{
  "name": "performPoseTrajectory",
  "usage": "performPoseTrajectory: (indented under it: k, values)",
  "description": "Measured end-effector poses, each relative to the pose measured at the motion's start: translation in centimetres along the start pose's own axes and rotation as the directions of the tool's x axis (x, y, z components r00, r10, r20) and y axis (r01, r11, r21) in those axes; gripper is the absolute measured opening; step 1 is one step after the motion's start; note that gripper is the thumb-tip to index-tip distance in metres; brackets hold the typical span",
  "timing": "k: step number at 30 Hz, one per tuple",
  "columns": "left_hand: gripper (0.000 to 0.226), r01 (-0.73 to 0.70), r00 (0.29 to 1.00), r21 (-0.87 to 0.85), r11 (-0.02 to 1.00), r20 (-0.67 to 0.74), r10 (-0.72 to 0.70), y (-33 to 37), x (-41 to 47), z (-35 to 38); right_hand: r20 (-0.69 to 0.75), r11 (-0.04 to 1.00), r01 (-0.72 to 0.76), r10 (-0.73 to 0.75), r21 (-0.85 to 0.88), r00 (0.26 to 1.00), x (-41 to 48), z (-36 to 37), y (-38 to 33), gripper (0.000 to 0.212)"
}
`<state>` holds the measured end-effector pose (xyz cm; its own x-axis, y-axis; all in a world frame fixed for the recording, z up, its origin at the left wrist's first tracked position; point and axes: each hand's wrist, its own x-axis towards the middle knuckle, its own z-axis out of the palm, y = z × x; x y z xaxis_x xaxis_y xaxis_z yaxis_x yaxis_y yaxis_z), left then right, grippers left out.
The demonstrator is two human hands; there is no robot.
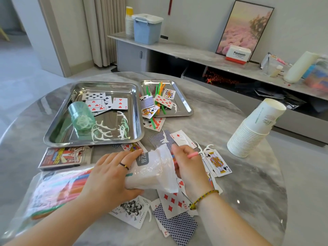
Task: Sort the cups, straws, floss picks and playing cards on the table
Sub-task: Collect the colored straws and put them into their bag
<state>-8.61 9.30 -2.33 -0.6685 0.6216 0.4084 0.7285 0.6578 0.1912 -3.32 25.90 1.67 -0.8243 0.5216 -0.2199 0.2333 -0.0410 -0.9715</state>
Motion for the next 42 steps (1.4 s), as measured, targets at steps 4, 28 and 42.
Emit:
performPoseTrajectory:
  k: [4, 28, 42]
  values:
    - [0.081, 0.005, 1.000, 0.035, 0.999, 0.009, -0.005, -0.2, 0.0, -0.1, -0.027, 0.998, -0.048, 0.047, -0.028, 0.999, -0.1, 0.2, -0.2, 0.025]
    - [0.085, 0.064, 0.991, 0.052, 0.997, 0.112, -0.070, -1.5, 0.5, -0.2, 0.284, 0.967, 0.219, -0.175, -0.129, 0.943, -0.9, 1.0, 2.2, 0.039]
    - [0.134, 0.134, 0.890, -0.007, 0.991, 0.440, -0.117, -6.0, 6.2, 0.0, 0.099, 0.813, 0.124, -0.082, -0.569, 0.992, 13.0, 0.9, 1.1, 0.018]
